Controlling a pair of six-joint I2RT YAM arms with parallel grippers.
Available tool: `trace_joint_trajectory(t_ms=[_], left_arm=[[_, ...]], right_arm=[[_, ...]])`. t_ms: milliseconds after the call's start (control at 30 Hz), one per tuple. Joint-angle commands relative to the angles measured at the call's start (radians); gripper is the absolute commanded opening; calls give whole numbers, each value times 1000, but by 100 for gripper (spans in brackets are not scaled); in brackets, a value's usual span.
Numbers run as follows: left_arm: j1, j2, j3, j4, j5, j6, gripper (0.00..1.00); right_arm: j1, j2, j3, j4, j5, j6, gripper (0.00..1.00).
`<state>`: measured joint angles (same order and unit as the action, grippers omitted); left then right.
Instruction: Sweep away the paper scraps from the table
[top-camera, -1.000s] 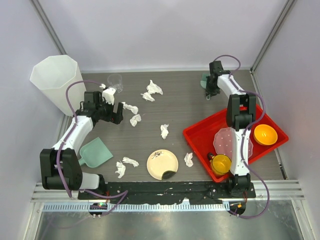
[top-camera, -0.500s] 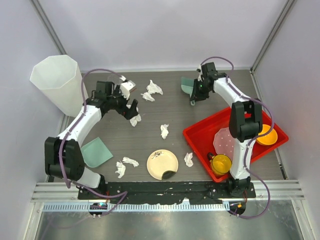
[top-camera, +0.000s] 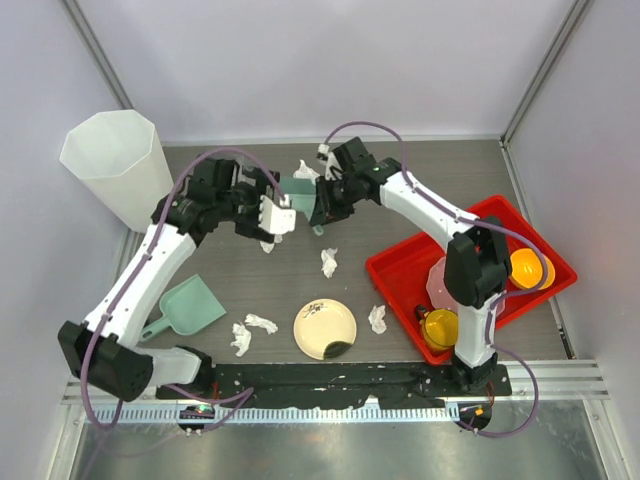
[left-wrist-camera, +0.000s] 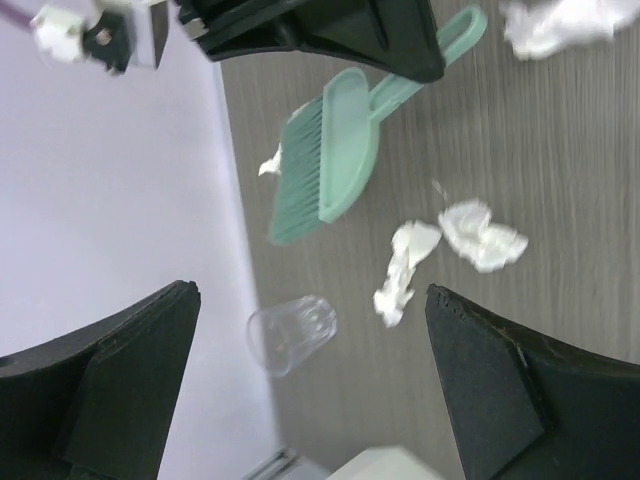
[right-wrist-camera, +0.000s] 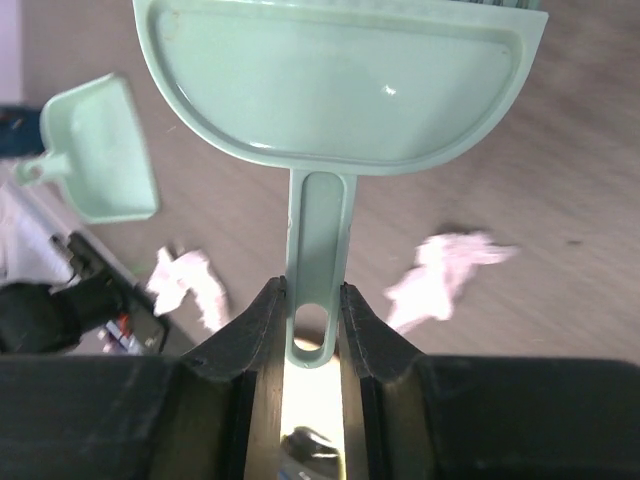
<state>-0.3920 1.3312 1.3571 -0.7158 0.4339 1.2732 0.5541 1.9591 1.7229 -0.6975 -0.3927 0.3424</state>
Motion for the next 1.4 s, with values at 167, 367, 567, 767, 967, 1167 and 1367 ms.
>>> trace_joint_trajectory(t_ms=[167, 367, 567, 767, 967, 1167, 1367], left_arm=[[39, -70, -56, -255, -5, 411, 100], [38, -61, -82, -245, 22, 419, 99], [36, -64, -87, -149, 42, 359, 76], [28, -59, -127, -159, -27, 373, 0], [30, -46, -107, -154, -64, 64, 0], [76, 9, 17, -298, 113, -273, 0], [108, -36, 19, -367, 379, -547, 0]], right_arm=[[131, -175, -34, 58, -152, 75, 1], [162, -235, -94, 112, -209, 102, 1], [184, -233, -102, 130, -245, 102, 1], [187, -216, -95, 208, -307, 129, 1], [158, -261, -79, 182, -236, 93, 20], [121, -526, -120, 194, 35, -64, 82], [121, -735, -302, 388, -111, -255, 84]])
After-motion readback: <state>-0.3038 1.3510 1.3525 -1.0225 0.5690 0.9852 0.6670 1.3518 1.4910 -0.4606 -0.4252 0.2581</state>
